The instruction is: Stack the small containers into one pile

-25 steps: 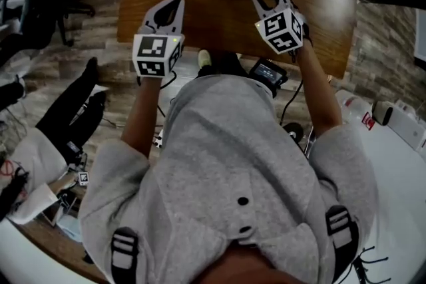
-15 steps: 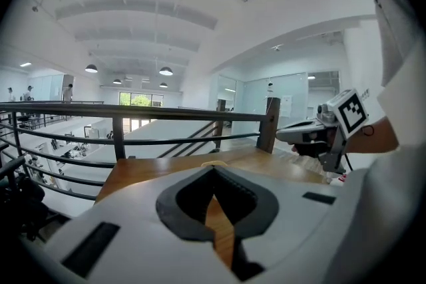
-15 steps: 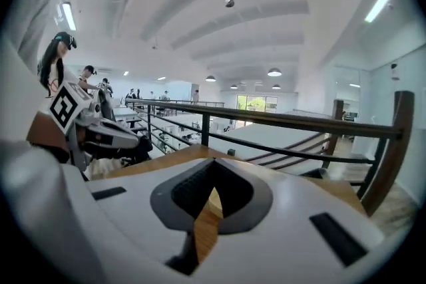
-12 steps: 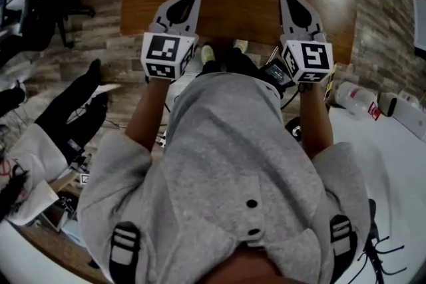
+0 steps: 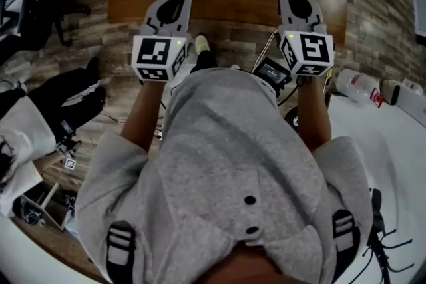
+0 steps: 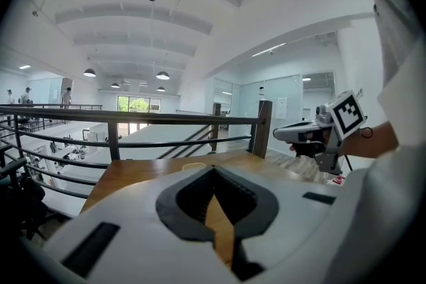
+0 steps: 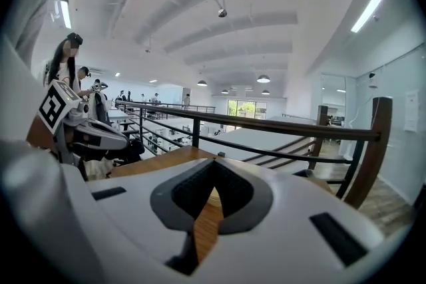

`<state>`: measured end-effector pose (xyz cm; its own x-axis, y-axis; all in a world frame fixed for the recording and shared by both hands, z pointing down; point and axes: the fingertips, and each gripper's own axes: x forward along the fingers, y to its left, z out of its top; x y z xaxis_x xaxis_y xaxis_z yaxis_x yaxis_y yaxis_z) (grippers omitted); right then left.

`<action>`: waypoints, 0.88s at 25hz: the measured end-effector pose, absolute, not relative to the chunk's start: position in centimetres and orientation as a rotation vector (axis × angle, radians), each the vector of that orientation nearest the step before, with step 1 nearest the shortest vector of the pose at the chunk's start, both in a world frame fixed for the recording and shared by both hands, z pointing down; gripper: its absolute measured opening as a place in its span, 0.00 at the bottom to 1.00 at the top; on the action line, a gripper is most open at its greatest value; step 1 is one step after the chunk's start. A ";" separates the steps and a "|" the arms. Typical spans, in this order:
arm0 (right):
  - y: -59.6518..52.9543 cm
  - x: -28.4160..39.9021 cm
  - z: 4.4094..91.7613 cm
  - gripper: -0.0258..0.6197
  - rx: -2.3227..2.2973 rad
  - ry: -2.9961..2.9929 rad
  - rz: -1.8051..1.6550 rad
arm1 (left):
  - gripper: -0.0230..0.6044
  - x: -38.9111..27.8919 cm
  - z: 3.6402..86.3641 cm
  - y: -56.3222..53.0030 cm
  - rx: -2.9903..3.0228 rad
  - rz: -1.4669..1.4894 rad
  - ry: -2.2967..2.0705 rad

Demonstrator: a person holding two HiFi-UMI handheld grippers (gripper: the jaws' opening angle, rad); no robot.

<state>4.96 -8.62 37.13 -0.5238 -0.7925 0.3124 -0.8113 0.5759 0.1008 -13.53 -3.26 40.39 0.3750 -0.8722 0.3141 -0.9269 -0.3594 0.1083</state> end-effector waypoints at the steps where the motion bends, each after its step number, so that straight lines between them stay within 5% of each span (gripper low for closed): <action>1: -7.7 6.0 36.9 0.06 1.313 -2.488 0.079 | 0.06 -12.4 40.1 -2.3 2.370 0.299 -1.598; 9: 0.6 14.7 36.2 0.06 1.345 -2.514 0.039 | 0.06 -4.0 38.9 5.5 2.390 0.291 -1.671; 22: 7.8 19.5 35.9 0.06 1.353 -2.568 0.044 | 0.06 0.8 38.0 13.2 2.387 0.301 -1.759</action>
